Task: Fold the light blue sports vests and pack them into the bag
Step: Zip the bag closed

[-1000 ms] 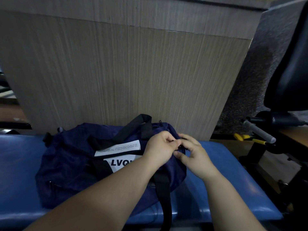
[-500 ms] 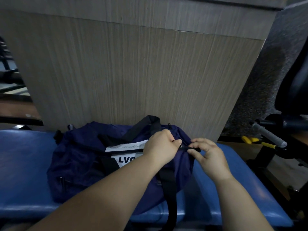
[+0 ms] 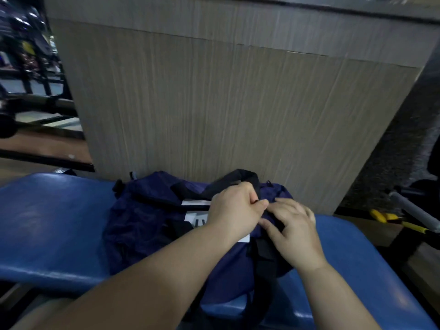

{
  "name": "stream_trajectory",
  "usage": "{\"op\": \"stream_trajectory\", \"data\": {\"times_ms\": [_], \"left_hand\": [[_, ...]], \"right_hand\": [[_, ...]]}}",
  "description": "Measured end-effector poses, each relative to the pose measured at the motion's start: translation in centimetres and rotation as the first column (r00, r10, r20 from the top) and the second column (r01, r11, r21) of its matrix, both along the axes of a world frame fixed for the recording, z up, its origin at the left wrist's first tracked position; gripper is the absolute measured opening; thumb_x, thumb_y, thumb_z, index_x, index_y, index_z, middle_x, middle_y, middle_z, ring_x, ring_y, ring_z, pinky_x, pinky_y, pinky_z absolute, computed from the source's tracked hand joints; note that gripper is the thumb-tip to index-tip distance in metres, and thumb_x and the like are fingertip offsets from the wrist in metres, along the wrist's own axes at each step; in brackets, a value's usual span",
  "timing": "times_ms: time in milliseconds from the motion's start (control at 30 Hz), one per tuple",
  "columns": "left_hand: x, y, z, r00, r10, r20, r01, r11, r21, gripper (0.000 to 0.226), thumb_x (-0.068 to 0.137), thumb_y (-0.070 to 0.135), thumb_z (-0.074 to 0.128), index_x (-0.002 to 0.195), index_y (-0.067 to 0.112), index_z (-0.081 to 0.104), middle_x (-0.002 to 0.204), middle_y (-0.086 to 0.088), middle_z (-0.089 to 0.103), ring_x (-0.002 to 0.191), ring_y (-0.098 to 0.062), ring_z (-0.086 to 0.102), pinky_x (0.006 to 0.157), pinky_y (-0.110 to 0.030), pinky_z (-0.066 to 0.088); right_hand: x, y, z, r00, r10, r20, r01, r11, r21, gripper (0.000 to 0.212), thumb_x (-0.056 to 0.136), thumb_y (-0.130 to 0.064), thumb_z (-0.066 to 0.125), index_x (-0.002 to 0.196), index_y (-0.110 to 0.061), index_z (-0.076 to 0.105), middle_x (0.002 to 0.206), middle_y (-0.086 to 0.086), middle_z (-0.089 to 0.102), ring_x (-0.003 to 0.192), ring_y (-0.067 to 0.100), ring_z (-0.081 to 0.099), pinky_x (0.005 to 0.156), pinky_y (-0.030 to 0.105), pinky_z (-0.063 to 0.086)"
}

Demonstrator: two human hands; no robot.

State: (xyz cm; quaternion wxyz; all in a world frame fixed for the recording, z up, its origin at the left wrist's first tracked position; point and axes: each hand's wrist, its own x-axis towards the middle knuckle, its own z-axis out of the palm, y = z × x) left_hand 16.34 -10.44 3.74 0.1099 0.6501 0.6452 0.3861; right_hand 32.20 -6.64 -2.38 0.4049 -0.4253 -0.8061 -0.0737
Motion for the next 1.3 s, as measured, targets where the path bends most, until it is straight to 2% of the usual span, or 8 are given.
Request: {"op": "stream_trajectory", "data": {"times_ms": [233,500,600,733,833,1033,1167,1300], "left_hand": [[-1.3,-0.6,-0.6,0.998,0.015,-0.062,-0.011,0.998,0.055,0.028,0.089,0.046,0.06,0.073,0.027,0.047,0.075,0.012,0.054,0.091,-0.017,0.058,0.087,-0.037,0.044],[-5.3,-0.7,-0.3,0.993,0.12,0.024,-0.12,0.992,0.027,0.031,0.087,0.046,0.064,0.07,0.023,0.051,0.07,0.011,0.051,0.094,-0.018,0.056,0.084,-0.035,0.046],[-9.0,-0.5,0.2,0.963,0.267,0.042,-0.267,0.964,0.011,0.034,0.084,0.047,0.064,0.066,0.023,0.049,0.078,0.002,0.062,0.088,-0.023,0.06,0.079,-0.037,0.048],[-12.7,-1.5,0.4,0.953,0.284,0.104,-0.282,0.959,-0.035,0.028,0.087,0.042,0.064,0.069,0.026,0.051,0.076,0.006,0.061,0.08,-0.017,0.06,0.072,-0.032,0.043],[-12.9,-2.1,0.1,0.96,0.258,0.112,-0.255,0.966,-0.041,0.027,0.088,0.04,0.064,0.071,0.023,0.052,0.073,0.008,0.061,0.078,-0.015,0.06,0.076,-0.034,0.046],[-12.7,-2.7,-0.3,0.954,0.21,0.214,-0.213,0.977,-0.008,0.027,0.086,0.04,0.067,0.07,0.021,0.054,0.069,0.007,0.06,0.07,-0.012,0.057,0.071,-0.033,0.046],[-13.5,-3.4,-0.7,0.962,0.203,0.184,-0.207,0.978,0.006,0.028,0.087,0.041,0.065,0.07,0.023,0.053,0.069,0.008,0.059,0.07,-0.011,0.057,0.065,-0.03,0.044],[-15.7,-3.8,-0.6,0.932,0.317,0.178,-0.323,0.946,0.006,0.029,0.089,0.044,0.063,0.07,0.025,0.052,0.066,0.008,0.056,0.067,-0.011,0.055,0.06,-0.029,0.038]], "right_hand": [[-0.2,1.0,-0.3,0.997,-0.021,-0.075,0.021,1.0,-0.012,0.023,0.078,-0.045,0.064,0.081,-0.027,0.077,0.081,-0.015,0.07,0.089,0.016,0.064,0.083,0.049,0.049],[1.2,2.4,-1.0,0.987,-0.015,-0.158,-0.005,0.992,-0.129,0.008,0.073,-0.022,0.084,0.079,-0.02,0.079,0.075,-0.018,0.064,0.083,0.013,0.061,0.083,0.05,0.052],[2.3,2.6,-1.4,0.975,-0.094,-0.202,0.043,0.969,-0.245,0.005,0.075,-0.018,0.083,0.079,-0.018,0.08,0.073,-0.019,0.064,0.086,0.019,0.064,0.085,0.039,0.049],[2.8,2.4,-1.5,0.973,-0.157,-0.172,0.1,0.948,-0.301,0.014,0.079,-0.027,0.08,0.091,-0.02,0.078,0.082,-0.017,0.062,0.098,0.024,0.063,0.089,0.034,0.044],[0.3,1.0,-0.2,0.989,-0.049,-0.139,0.022,0.981,-0.193,0.038,0.08,-0.052,0.064,0.107,-0.028,0.072,0.1,-0.02,0.064,0.103,0.012,0.057,0.095,0.04,0.044],[-6.8,-1.1,0.7,0.995,0.078,0.068,-0.066,0.985,-0.158,0.06,0.084,-0.068,0.038,0.136,-0.041,0.053,0.124,-0.026,0.052,0.12,-0.001,0.041,0.103,0.032,0.027],[-9.0,-0.9,0.2,0.998,0.011,0.057,-0.004,0.994,-0.108,0.045,0.082,-0.063,0.042,0.105,-0.038,0.071,0.099,-0.019,0.065,0.104,0.011,0.058,0.09,0.031,0.031],[-9.2,-0.2,0.0,1.0,0.016,0.001,-0.016,0.999,-0.042,0.034,0.081,-0.058,0.048,0.083,-0.035,0.074,0.082,-0.025,0.059,0.09,0.011,0.058,0.081,0.033,0.036]]}}
